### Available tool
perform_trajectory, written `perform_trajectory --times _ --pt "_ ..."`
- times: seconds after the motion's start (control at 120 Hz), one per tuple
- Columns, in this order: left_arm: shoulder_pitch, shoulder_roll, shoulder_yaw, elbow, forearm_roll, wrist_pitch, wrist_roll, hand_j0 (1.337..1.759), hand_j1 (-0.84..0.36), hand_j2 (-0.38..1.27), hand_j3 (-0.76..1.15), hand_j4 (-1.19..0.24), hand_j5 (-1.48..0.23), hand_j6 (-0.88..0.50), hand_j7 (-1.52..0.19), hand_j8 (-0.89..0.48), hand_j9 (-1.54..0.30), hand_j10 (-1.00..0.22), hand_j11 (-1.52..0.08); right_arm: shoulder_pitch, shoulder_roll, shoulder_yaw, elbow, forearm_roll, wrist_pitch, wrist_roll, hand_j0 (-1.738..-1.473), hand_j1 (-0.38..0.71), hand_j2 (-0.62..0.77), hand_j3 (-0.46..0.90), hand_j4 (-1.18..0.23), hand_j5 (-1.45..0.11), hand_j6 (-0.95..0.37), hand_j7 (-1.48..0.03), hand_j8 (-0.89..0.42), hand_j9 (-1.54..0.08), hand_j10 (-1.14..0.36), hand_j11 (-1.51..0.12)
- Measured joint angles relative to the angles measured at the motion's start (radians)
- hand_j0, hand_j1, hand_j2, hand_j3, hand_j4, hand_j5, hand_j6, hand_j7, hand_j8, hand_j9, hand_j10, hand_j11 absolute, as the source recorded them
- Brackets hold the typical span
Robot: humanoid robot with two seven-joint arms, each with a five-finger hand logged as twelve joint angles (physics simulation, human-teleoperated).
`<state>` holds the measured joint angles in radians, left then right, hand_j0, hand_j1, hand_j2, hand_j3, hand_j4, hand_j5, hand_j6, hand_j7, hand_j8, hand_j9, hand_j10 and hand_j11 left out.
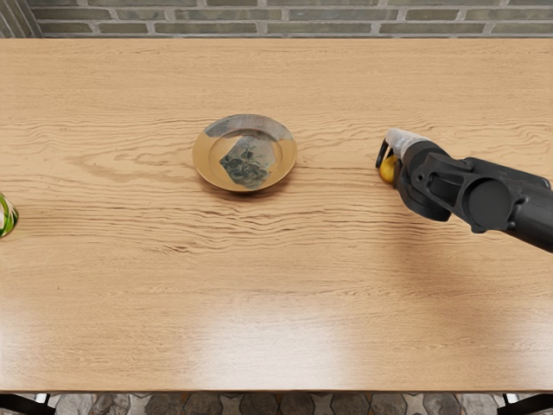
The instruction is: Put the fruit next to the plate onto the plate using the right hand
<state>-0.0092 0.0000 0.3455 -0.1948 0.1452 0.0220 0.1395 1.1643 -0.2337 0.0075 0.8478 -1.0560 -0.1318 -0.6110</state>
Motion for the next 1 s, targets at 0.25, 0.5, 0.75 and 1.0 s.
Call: perform_trajectory --times 0.25,0.5,0.75,1.0 --pt "0.000 0.000 0.000 0.000 0.000 0.000 0.000 1.658 0.35 0.00 0.00 0.00 0.00 0.00 0.00 0.00 0.00 0.00 0.00 0.011 -0.004 0.008 0.015 0.006 -0.003 0.001 -1.654 0.27 0.40 0.00 -0.74 -1.00 -0.47 -0.98 -0.47 -1.02 -0.74 -1.01" --pt "0.000 0.000 0.000 0.000 0.000 0.000 0.000 1.658 0.35 0.00 0.00 0.00 0.00 0.00 0.00 0.00 0.00 0.00 0.00 0.039 -0.011 0.030 0.076 0.009 -0.041 0.001 -1.656 0.31 0.47 0.00 -0.74 -1.02 -0.45 -0.99 -0.45 -1.03 -0.74 -1.03" --pt "0.000 0.000 0.000 0.000 0.000 0.000 0.000 1.658 0.35 0.00 0.00 0.00 0.00 0.00 0.00 0.00 0.00 0.00 0.00 0.124 -0.042 0.052 0.252 0.011 -0.080 0.001 -1.657 0.31 0.47 0.00 -0.74 -1.04 -0.45 -1.00 -0.44 -1.04 -0.74 -1.05" --pt "0.000 0.000 0.000 0.000 0.000 0.000 0.000 1.658 0.35 0.00 0.00 0.00 0.00 0.00 0.00 0.00 0.00 0.00 0.00 0.142 0.034 0.085 0.266 0.011 -0.084 0.001 -1.658 0.33 0.51 0.00 -0.75 -1.07 -0.43 -1.01 -0.42 -1.06 -0.75 -1.07"
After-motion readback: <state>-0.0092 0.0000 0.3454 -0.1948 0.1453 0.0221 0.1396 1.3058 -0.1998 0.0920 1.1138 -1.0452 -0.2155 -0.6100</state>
